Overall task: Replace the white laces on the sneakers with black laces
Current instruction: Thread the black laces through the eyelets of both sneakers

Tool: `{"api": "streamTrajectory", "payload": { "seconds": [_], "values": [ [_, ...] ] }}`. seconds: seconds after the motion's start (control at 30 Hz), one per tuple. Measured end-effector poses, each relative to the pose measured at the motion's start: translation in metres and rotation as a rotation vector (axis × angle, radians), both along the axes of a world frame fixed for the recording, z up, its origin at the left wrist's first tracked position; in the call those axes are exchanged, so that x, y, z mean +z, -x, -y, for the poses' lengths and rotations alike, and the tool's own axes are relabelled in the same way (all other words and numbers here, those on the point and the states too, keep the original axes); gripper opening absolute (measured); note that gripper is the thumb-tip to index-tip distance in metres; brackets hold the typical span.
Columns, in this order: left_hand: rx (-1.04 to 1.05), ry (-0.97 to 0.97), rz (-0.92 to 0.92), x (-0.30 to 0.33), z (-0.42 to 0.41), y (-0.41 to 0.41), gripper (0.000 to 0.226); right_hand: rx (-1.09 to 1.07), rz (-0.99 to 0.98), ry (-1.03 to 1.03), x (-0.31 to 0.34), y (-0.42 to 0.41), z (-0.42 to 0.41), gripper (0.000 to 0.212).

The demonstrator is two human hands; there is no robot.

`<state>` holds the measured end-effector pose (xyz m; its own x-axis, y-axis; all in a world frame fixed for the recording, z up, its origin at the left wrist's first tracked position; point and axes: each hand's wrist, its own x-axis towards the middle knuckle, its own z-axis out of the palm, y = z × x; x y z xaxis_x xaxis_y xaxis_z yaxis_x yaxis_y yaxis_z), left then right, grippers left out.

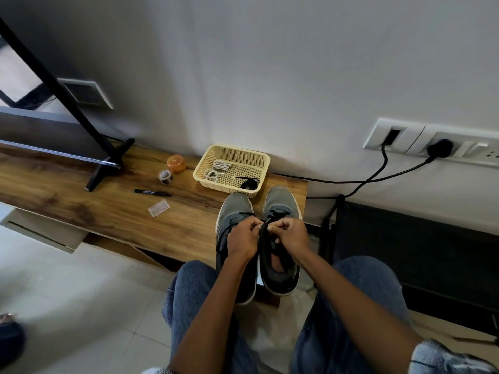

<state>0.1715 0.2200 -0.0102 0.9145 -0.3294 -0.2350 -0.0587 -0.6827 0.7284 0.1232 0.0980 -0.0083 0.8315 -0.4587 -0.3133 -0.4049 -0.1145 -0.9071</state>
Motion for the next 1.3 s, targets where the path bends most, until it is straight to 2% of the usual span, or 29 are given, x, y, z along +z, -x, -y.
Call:
{"api": "streamTrajectory", "payload": {
  "seconds": [0.13,0.3,0.43,0.53,0.6,0.67,0.73,0.83,0.93,1.03,1.1,1.3],
  "values": [
    [0.035,0.058,-0.011,-0.001,-0.001,-0.003,0.014,0.058,-0.025,-0.011,0.002,0.001,0.002,0.015],
    [0.025,0.084,-0.028,0.0,0.0,-0.003,0.01,-0.049,-0.004,-0.01,-0.001,0.0,0.002,0.014],
    [0.012,0.079,-0.021,-0.001,0.0,-0.003,0.014,-0.095,-0.034,-0.041,-0.003,-0.004,-0.005,0.021],
    [0.006,0.049,-0.019,0.002,0.0,-0.003,0.013,-0.105,-0.032,-0.072,-0.001,-0.004,-0.007,0.015],
    [0.014,0.031,-0.024,0.005,0.001,-0.003,0.01,-0.068,-0.033,0.029,0.002,-0.004,-0.007,0.008],
    [0.034,0.023,-0.024,0.006,0.002,-0.003,0.011,0.004,-0.053,0.245,0.005,-0.003,-0.007,0.003],
    [0.065,0.034,-0.012,0.008,0.001,-0.002,0.013,0.044,-0.094,0.406,0.008,0.003,-0.011,0.022],
    [0.103,0.022,0.027,0.013,0.001,0.0,0.012,0.065,-0.099,0.519,0.011,0.023,-0.02,0.049],
    [0.111,-0.06,0.144,0.016,0.003,0.002,0.01,0.082,-0.124,0.584,0.001,0.039,-0.027,0.059],
    [0.133,-0.207,0.302,0.016,0.001,0.002,0.011,-0.052,-0.078,0.572,-0.01,0.048,-0.027,0.049],
    [0.158,-0.32,0.299,0.018,-0.003,0.002,0.013,-0.104,-0.072,0.55,-0.013,0.053,-0.022,0.036],
    [0.279,-0.351,0.28,0.022,-0.011,0.007,0.013,-0.114,-0.111,0.568,-0.014,0.053,-0.018,0.018]
  ]
}}
